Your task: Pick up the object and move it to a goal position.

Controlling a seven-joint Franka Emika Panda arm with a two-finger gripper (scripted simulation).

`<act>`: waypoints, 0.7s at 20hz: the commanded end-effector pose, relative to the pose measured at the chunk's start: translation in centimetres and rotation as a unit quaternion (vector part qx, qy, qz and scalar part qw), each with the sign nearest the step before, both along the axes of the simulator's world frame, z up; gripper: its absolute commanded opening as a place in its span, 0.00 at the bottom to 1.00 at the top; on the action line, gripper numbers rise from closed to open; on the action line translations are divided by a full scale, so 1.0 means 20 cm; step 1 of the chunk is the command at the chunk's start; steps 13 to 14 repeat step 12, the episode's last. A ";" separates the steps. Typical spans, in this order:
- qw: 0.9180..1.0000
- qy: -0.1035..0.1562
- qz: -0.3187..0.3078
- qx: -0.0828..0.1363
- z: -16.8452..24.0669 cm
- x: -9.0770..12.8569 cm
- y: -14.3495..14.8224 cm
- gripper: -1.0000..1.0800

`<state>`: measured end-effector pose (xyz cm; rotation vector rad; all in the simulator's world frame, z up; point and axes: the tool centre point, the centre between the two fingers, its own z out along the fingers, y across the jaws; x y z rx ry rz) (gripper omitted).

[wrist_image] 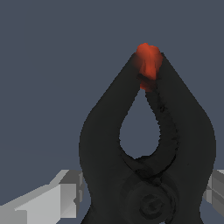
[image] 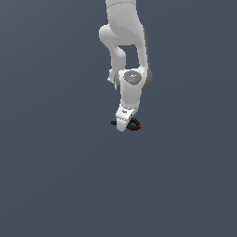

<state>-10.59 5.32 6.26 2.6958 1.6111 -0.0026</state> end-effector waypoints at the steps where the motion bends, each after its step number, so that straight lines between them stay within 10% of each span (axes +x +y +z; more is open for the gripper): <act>1: 1.000 -0.001 0.000 0.000 0.04 -0.06 0.08 0.00; 14: 1.000 0.000 0.000 0.000 0.12 -0.18 0.28 0.00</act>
